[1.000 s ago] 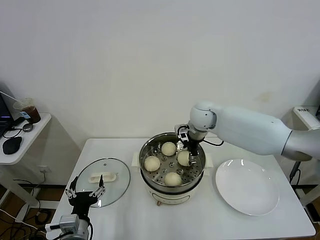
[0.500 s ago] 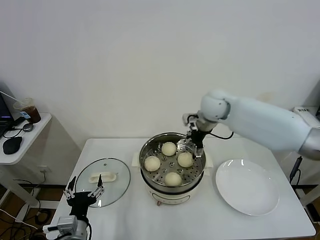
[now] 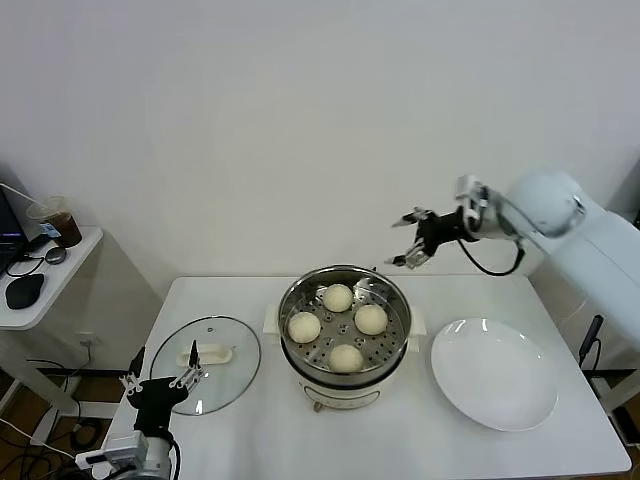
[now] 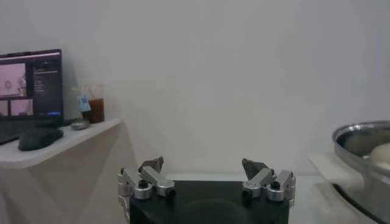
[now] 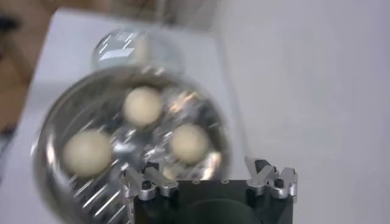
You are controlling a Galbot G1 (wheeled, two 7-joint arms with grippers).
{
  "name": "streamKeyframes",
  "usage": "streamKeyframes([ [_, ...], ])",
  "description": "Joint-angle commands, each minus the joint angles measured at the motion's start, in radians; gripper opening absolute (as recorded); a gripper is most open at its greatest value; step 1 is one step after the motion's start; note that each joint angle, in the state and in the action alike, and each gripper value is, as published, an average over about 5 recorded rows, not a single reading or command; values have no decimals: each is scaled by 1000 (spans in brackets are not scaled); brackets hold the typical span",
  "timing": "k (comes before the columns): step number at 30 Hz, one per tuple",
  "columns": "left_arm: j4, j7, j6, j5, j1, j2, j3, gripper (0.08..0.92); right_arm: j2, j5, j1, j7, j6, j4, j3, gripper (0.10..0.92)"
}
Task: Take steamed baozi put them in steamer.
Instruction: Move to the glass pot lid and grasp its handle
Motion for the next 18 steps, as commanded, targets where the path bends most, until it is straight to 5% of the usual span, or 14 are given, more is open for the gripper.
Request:
streamKeyframes([
  [1,24,2,-31,-2,-25,0,16,823,91,114,-815,554,220,93,870,823],
  [12,150,4,-106,123,-74,52,-27,823,533,138,-1150,750,352,188,1123,823],
  [18,244,-21,-172,438,-129,107,-54,823,610,97,-1245,756,339,241,1148,823],
])
